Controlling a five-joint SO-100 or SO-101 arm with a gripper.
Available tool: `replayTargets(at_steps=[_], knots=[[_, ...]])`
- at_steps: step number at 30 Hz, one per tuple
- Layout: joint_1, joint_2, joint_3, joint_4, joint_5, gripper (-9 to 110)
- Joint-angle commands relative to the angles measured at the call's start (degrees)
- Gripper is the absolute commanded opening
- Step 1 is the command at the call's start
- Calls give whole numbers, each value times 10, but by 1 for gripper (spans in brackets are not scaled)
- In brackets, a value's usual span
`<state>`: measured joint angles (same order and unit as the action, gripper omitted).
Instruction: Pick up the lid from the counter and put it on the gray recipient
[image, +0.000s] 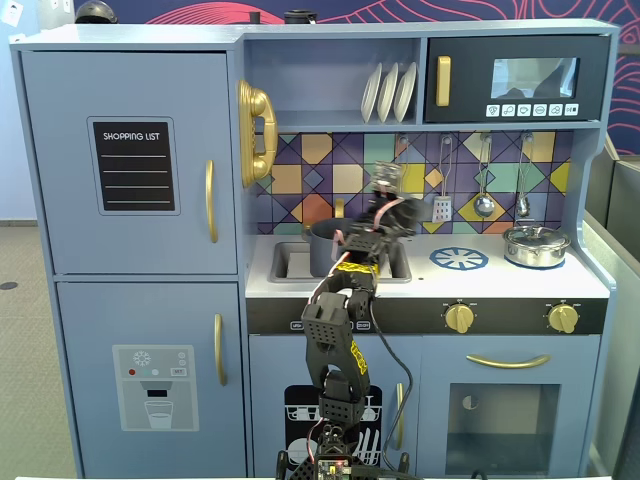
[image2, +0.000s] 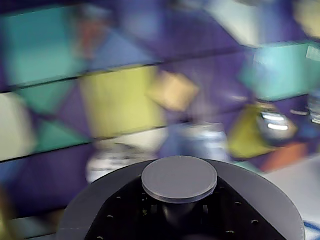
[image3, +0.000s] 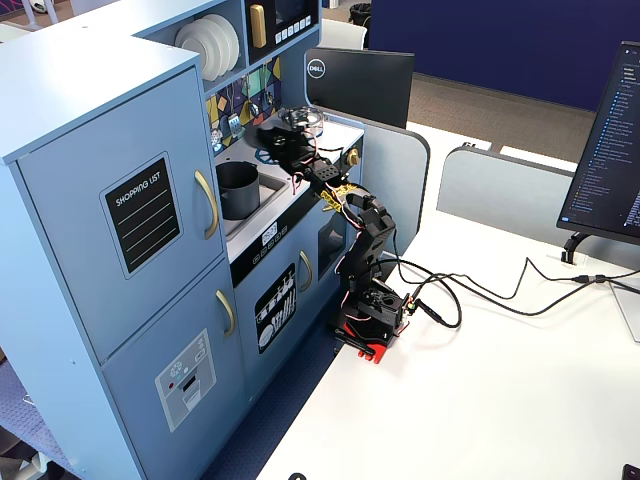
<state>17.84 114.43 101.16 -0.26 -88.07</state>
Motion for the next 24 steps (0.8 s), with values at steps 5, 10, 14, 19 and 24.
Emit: replayTargets(at_steps=[5,10,14,19,24], knots=[[-123,65,-30,36,-16,0],[-168,91,16,41,-32,0],[-175,99,47,34,-51,0],[-175,106,79,27,-55,0],[-175,106,91,22,-56,0]])
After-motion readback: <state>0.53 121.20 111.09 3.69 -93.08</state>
